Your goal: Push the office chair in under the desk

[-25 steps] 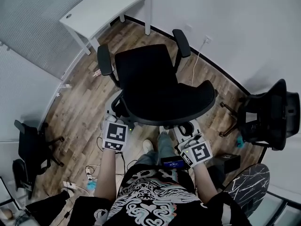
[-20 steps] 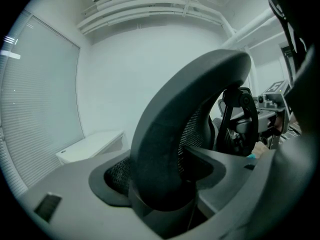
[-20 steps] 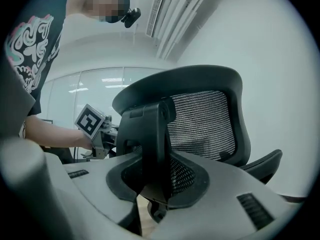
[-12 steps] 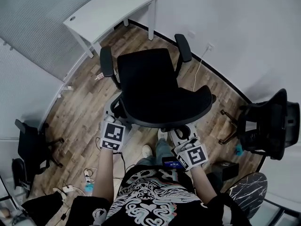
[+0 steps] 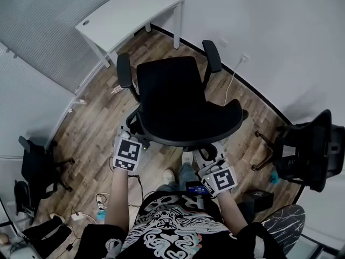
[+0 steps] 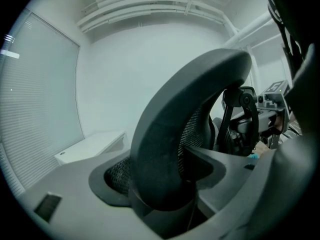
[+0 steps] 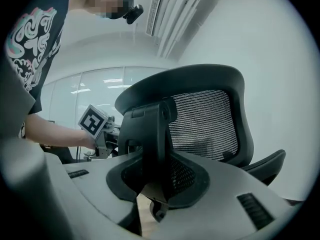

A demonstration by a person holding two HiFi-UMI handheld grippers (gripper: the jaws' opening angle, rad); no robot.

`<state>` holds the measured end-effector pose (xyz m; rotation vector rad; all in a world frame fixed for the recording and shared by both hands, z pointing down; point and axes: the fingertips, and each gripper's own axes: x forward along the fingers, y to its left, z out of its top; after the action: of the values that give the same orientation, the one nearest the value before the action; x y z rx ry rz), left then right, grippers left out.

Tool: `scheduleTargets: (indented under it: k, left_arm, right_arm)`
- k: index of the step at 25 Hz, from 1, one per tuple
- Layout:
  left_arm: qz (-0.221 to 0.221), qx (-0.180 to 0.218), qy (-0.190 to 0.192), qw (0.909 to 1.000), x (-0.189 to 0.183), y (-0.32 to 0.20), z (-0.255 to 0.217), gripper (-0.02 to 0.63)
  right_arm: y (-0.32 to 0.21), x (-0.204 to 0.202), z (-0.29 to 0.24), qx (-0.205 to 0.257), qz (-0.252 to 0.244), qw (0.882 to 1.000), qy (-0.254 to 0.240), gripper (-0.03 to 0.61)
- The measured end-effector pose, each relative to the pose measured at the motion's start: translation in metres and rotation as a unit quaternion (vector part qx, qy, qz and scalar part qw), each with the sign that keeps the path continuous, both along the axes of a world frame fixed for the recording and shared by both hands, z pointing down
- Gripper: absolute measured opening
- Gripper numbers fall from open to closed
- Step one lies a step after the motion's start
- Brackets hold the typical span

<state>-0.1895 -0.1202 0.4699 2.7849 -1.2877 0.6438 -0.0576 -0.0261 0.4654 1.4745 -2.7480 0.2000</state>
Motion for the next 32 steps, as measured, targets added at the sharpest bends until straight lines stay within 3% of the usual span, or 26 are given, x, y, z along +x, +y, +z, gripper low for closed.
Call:
scheduleTargets:
  k: [32]
  left_arm:
    - [-0.010,0.007,0.001,0.9999,-0.006,-0.096,-0.001,0.322]
  right_arm:
    - [-0.095,-0.007,0.000,-0.007,-0.047,0.999,-0.003,0.080]
